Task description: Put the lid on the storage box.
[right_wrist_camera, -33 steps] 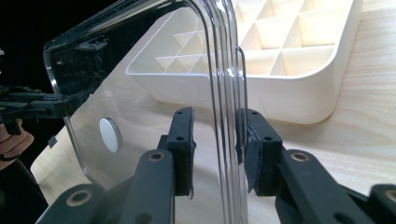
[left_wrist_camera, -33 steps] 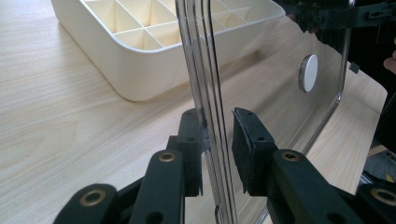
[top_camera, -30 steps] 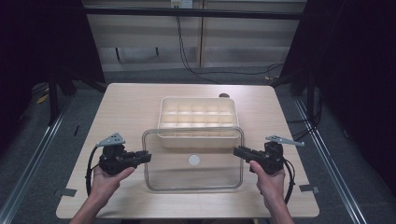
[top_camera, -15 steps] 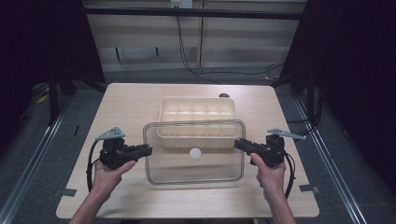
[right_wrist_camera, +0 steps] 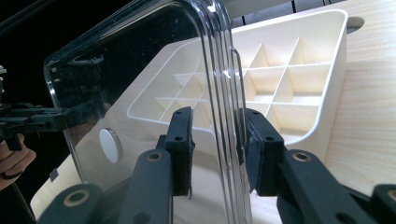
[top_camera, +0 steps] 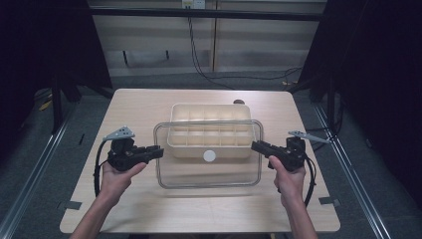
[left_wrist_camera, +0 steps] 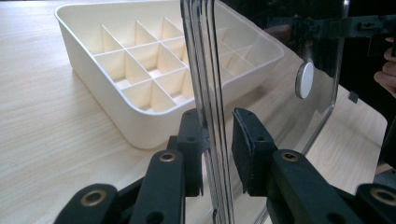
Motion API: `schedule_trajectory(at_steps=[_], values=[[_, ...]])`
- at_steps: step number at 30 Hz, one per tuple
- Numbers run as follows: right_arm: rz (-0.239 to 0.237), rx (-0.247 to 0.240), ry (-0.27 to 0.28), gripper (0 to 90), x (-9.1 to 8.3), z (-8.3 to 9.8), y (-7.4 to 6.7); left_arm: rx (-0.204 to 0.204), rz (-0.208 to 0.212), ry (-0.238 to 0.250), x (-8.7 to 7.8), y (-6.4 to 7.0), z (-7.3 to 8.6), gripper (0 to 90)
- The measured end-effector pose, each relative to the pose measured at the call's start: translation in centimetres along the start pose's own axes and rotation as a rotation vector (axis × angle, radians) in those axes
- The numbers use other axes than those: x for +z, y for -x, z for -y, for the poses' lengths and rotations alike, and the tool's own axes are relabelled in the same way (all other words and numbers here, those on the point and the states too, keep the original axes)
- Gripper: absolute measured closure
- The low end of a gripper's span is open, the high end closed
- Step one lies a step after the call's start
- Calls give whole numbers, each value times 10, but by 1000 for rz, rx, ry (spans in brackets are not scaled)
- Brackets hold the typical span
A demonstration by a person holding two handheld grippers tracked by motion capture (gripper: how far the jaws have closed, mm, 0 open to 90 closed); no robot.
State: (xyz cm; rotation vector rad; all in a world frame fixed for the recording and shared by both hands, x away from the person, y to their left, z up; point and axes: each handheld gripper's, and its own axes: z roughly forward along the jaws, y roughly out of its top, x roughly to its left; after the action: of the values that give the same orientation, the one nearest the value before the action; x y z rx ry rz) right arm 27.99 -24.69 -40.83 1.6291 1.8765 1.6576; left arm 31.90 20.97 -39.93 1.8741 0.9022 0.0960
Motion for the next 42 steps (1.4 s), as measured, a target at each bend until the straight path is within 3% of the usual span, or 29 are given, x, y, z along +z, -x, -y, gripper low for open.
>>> schedule_trajectory(at_steps=[5,16,29,33,42], values=[[3,-3,1,666,3,-7,1,-18,-1,17,3,-4,-6,738],[5,1,2,666,9,-17,6,-15,-8,15,8,-10,-19,735],[10,8,20,665,20,-42,9,-16,-21,28,11,-19,-39,734],[4,12,23,666,25,-47,11,-39,-29,30,17,-26,-41,733],[17,12,28,667,33,-59,14,-34,-38,37,21,-32,-53,731]])
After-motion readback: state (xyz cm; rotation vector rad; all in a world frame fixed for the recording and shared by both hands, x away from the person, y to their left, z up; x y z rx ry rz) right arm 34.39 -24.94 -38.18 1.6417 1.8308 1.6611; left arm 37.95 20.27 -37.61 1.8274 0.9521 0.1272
